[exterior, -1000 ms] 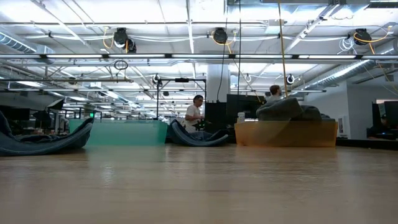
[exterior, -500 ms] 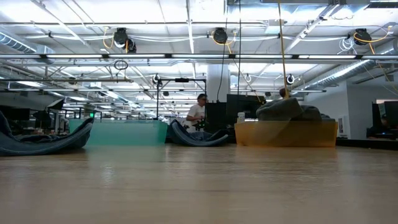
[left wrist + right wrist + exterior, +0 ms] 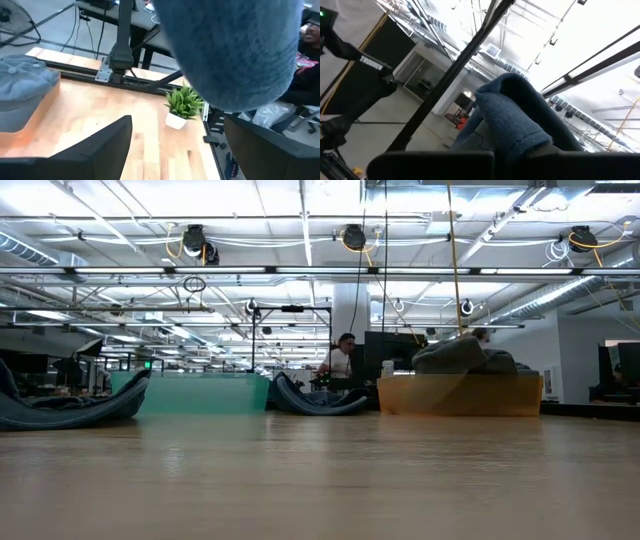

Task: Pick & Place hat
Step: Put the right dark blue cap into the blue bin

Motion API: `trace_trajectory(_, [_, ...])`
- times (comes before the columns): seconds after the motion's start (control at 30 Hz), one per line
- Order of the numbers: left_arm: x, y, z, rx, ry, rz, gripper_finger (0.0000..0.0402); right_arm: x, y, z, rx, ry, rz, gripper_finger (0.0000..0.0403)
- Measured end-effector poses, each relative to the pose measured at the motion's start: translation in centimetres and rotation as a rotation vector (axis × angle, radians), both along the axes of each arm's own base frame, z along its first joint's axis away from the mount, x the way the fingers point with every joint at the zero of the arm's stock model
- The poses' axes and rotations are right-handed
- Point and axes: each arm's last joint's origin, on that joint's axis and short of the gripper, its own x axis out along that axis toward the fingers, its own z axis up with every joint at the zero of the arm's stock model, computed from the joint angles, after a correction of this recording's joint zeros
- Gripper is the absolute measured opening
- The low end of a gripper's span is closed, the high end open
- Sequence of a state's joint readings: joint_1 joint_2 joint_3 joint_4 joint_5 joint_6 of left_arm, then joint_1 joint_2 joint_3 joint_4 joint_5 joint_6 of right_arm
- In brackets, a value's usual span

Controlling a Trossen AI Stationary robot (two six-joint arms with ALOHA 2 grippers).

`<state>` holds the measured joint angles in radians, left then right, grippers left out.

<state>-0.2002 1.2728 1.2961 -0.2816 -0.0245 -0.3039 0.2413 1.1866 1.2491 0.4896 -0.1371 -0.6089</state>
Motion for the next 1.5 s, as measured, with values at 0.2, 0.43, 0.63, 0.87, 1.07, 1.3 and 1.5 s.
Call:
trace_trajectory(0.2, [0.9, -0.1, 0.9, -0.083, -0.121, -0.161, 0.0319, -0.5, 0.7, 0.0, -0.014, 0.01, 0.027, 0.0])
trace_trajectory(0.43, [2.2, -0.3, 0.5, -0.143, -0.136, -0.243, 0.0324, -0.8, 1.5, 0.1, -0.069, -0.017, 0.031, 0.0])
trace_trajectory(0.63, [3.2, -0.6, 0.1, -0.174, -0.157, -0.342, 0.0315, -0.9, 1.9, 0.0, -0.095, -0.026, 0.029, 0.0])
trace_trajectory(0.87, [3.2, -1.1, 0.5, -0.155, -0.214, -0.435, 0.0305, -0.6, 1.8, -0.5, -0.092, 0.043, -0.018, 0.0])
trace_trajectory(1.07, [2.2, -0.6, 1.5, -0.133, -0.257, -0.427, 0.0232, -0.5, 2.0, -0.8, -0.073, 0.083, -0.071, 0.0])
trace_trajectory(1.3, [2.1, -0.6, 1.5, -0.144, -0.248, -0.429, 0.007, -0.3, 1.7, -1.2, -0.018, 0.157, -0.243, 0.0])
trace_trajectory(1.5, [2.1, -0.4, 1.3, -0.108, -0.234, -0.456, 0.0021, -0.3, 1.8, -1.3, 0.057, 0.193, -0.249, 0.0004])
